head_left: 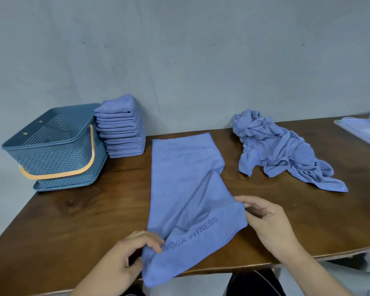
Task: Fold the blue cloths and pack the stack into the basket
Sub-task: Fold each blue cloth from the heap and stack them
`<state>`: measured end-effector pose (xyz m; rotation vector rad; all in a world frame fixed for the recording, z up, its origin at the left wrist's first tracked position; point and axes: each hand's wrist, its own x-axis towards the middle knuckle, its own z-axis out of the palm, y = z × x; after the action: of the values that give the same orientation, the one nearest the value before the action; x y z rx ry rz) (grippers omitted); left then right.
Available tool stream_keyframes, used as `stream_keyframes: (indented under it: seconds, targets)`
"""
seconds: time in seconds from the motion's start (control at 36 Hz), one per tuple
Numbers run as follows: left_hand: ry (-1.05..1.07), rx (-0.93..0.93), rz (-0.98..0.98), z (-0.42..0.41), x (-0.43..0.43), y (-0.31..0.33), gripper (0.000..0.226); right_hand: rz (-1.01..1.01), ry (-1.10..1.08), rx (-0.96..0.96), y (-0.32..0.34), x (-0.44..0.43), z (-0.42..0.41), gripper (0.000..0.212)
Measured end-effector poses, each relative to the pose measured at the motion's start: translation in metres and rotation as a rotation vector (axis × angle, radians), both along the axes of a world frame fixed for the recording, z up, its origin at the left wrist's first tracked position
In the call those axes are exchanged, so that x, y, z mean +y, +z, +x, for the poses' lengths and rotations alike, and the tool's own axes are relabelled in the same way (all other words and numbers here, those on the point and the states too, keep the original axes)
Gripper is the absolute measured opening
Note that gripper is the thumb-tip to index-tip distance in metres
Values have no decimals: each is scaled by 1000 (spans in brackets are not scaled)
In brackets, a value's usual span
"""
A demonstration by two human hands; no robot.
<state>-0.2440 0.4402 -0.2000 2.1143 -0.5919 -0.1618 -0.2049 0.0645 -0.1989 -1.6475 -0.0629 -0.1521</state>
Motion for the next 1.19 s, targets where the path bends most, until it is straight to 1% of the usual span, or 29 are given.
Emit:
stream_keyframes:
  seconds: [0.06, 0.11, 0.14, 0.19, 0.25, 0.33, 0.39, 0.47, 0.56, 0.69, 0.75, 0.89, 1.0, 1.11, 1.14, 1.19]
  targets:
    - [-21, 27, 29, -3, 3, 1, 65, -14, -20, -52, 0, -1, 0, 24]
    - [-44, 24, 82, -2, 5, 0, 69, -20, -31, -117, -1, -1, -1, 10]
    - [-56, 17, 105, -1, 5, 0, 68, -22, -39, -136, -1, -2, -1, 6]
    - [-88, -22, 140, -1, 6, -1, 65, -30, -54, -157, -3, -5, -1, 14]
    - [-101, -64, 162, -1, 6, -4, 59, -22, -24, -158, -3, -7, -1, 21]
    - [-80, -98, 157, 0, 6, -8, 37, 39, 38, -114, -3, -8, 1, 23]
    - [-36, -85, 135, 1, 5, -10, 22, 66, 41, -82, -5, -8, 2, 27]
    - [20, -67, 105, 2, 2, -11, 11, 62, 17, -75, -3, -5, 0, 38]
    - [40, -84, 117, 2, 1, -12, 14, 3, -49, -61, 1, -2, -2, 42]
    - [13, -85, 152, 0, 1, -8, 42, -79, -128, -34, 2, -1, -1, 43]
    - [12, -113, 180, 0, 0, -9, 46, -97, -142, -27, 3, 0, 0, 45]
    - [19, -143, 200, 1, 0, -14, 32, -148, -181, -19, 5, 2, -2, 48]
    - [59, -166, 198, 1, -4, -15, 10, -170, -193, -16, 5, 3, -1, 48]
    - [61, -172, 241, 2, -5, -16, 4, -194, -202, -12, 2, 2, 1, 48]
    - [68, -179, 222, 2, -5, -16, 2, -203, -206, -11, 1, 1, 1, 48]
    - [131, -140, 95, 1, -8, -14, 8, -221, -216, -19, 1, 2, 1, 48]
